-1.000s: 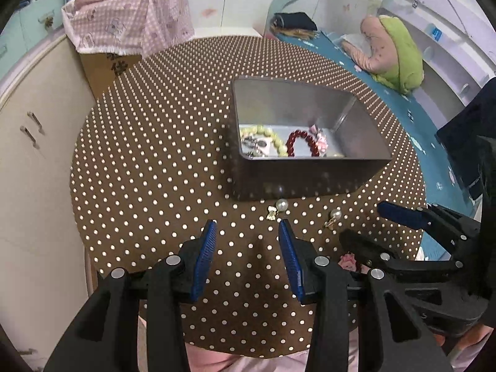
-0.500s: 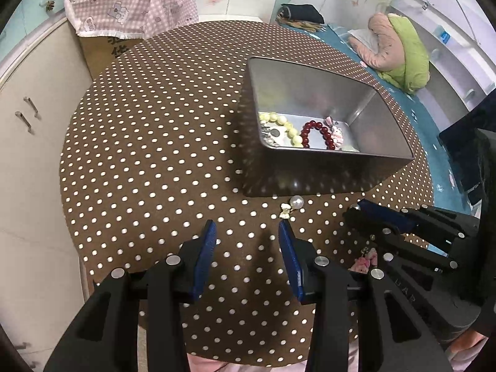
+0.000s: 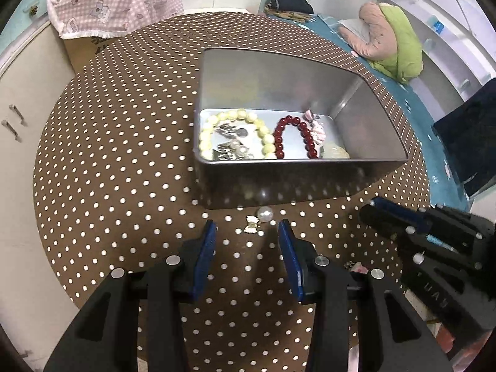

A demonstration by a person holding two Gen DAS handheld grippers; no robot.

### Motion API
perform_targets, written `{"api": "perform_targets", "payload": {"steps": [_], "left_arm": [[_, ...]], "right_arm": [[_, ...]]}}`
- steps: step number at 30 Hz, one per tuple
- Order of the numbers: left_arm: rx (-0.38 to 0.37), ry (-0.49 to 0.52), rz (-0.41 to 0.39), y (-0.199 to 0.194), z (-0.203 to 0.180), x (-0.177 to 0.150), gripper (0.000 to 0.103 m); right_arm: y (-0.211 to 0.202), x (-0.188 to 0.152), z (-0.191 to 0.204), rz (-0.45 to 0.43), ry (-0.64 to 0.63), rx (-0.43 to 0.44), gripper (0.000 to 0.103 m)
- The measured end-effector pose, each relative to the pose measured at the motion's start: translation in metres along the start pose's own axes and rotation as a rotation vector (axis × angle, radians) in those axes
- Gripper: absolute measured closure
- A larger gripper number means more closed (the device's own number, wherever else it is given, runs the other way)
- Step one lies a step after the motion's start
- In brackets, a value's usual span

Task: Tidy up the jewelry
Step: 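Grasp a silver earring with the right gripper while the left grasps a pearl stud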

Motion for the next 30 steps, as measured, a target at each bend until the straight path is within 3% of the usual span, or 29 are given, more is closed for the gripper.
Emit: {"api": "perform_targets", "payload": {"steps": [3, 4, 5, 7, 30], "left_arm": [[0.018, 0.015, -0.004, 0.003, -0.007, 0.003, 0.066], [0.033, 0.018, -0.004, 0.004, -0.007, 0.003, 0.071], [0.054, 0.022, -0.003, 0.005, -0.007, 0.004, 0.085], [0.062, 0.03, 0.002, 0.005, -0.007, 0.002, 0.095], [0.02, -0.015, -0.059, -0.027, 0.016, 0.001, 0.095]], "right_arm": [[-0.001, 0.002, -0.012, -0.003, 0.023, -0.001, 0.091], [-0.001, 0.003, -0.014, -0.002, 0.027, 0.0, 0.091], [0.0, 0.003, -0.015, -0.002, 0.032, -0.001, 0.091], [0.001, 0.004, -0.02, -0.003, 0.041, -0.002, 0.091], [-0.016, 0.001, -0.039, -0.039, 0.075, 0.016, 0.091]]}}
Point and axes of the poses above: each gripper's, at about its wrist camera, not at the fingertips, and y roughly the way its jaws point, z to its left, x to its top, the point moved 8 cm from there along y, roughly the way its jaws point, and after that the axes turned 1 degree about y, right-handed, at the moved point
